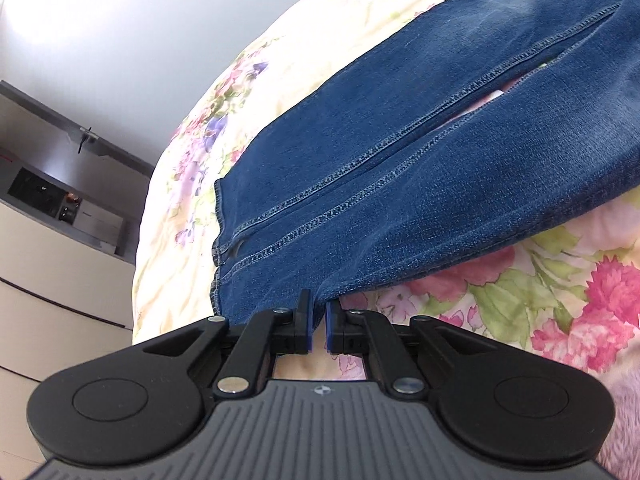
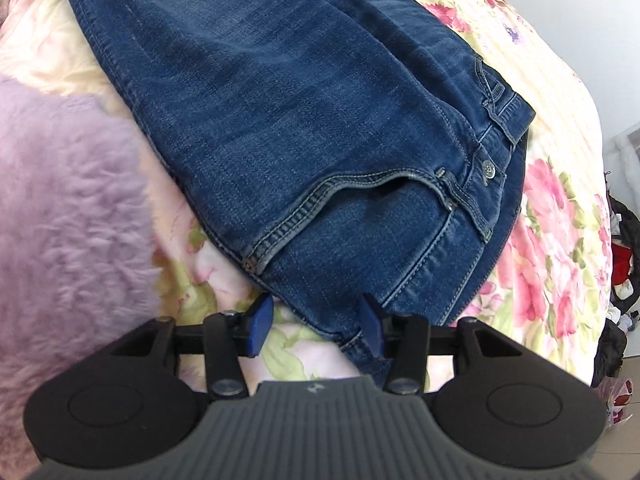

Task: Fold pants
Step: 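Grasp the jeans leg hem with left tool while right tool grasps the waistband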

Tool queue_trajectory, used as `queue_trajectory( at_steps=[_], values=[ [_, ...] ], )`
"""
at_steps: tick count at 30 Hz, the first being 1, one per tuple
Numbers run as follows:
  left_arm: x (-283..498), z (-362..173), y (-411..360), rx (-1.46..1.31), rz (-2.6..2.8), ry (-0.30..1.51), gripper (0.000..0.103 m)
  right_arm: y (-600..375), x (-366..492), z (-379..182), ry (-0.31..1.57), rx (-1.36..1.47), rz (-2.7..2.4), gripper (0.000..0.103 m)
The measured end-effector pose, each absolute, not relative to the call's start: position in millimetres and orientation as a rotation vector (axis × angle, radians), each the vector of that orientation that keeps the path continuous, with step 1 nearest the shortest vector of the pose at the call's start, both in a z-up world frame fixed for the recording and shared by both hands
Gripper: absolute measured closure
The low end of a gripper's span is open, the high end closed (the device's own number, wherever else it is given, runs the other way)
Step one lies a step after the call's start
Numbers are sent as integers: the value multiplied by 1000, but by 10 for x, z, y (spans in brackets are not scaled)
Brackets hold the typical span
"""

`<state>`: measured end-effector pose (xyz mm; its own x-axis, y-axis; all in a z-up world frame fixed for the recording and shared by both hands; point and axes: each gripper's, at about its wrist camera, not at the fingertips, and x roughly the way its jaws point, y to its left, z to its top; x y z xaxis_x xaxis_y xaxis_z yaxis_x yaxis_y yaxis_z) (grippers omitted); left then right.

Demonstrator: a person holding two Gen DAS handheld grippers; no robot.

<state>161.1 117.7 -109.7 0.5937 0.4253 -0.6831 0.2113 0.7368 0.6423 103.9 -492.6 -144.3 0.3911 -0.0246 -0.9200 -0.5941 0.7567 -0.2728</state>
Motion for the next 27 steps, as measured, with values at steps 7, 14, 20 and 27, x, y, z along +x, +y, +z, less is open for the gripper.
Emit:
queue_trajectory(
  at_steps=[7,14,20,27],
  values=[
    [1657,-1058,1151,735,165,953,97,-4844,952,-1500,1050,-698,384,85],
    [1681,-857,1260,616,188,899,98,-4881,771,-1073,922,-689,359,102],
    [1879,-504,1340,504,200,848,98,-4968,938,-446,759,-631,247,102],
    [2493,-346,1345,460,242,842,100,-4936,1765,-51,688,-566,127,102]
  ],
)
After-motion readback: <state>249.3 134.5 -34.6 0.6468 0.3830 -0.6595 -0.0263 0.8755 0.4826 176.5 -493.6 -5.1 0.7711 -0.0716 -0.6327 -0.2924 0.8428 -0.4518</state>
